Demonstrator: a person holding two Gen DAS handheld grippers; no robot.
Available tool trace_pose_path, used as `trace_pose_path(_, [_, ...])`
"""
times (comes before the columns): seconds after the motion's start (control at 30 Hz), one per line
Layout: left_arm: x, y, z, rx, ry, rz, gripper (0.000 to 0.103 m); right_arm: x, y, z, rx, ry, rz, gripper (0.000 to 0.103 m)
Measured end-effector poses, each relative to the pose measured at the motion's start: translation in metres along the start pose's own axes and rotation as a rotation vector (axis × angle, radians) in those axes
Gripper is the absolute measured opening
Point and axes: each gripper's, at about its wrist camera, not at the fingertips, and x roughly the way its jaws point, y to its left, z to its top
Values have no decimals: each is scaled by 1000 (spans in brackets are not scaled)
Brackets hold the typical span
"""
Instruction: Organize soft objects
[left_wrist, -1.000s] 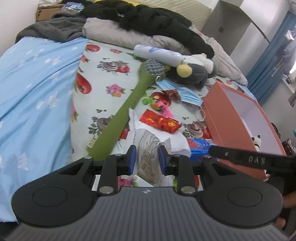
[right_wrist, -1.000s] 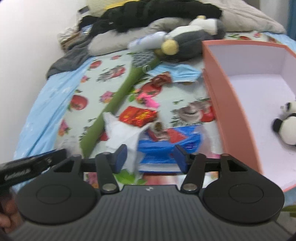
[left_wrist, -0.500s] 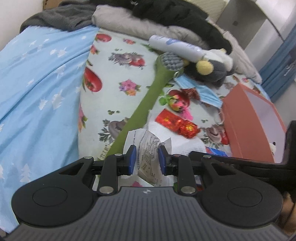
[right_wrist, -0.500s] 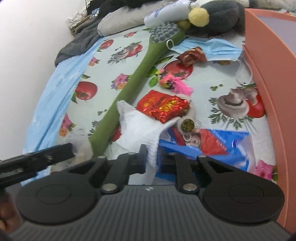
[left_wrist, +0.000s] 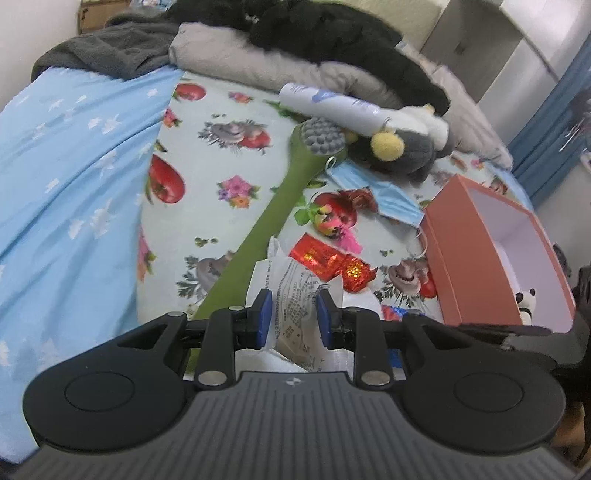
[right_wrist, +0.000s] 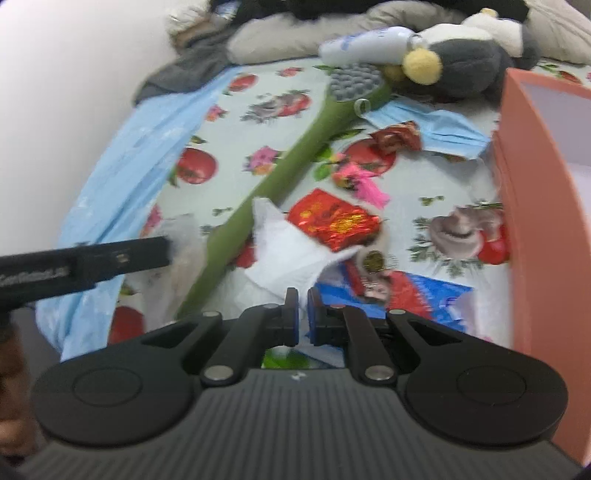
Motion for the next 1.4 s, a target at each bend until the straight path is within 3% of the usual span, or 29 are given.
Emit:
trace_pose_path(0.1, [5,4,-15,-9,-16,20,31,7,-3,-12,-2,-39,28,4])
trace_pose_path(0.2, [-6,5,-27,-18,-33,-6,31,10,-6,-16,34,-72,22,4])
trace_pose_path(0.37, [-25,4,-40,-6,-73,9,31,-9,-2,-16,50,-139,38,4])
trace_pose_path(0.53, [-45,5,-49,-61,-109,-2,31,-27,-2,-21,41,-155,58,4])
trace_pose_path(0.77, [-57,-9,-65,-50,-105,-2,31,-53,-3,-44,32,-177,86,4])
trace_pose_path(0.97, [-65,-14,-80,-54,-99,4,31,-57,2,-76,-1,-136,115,4])
trace_pose_path(1.2, [-64,1,-96,-64,-83,15,31,-33,5,-111,-13,-39,103,4])
trace_pose_path(1.33, [-57,16,-100,-69,-66,17,31,-21,7,-116,-17,-24,49,8])
trace_pose_path(1.4, [-54,24,-102,-75,-61,14,31,-20,6,-112,-4,-25,14,20])
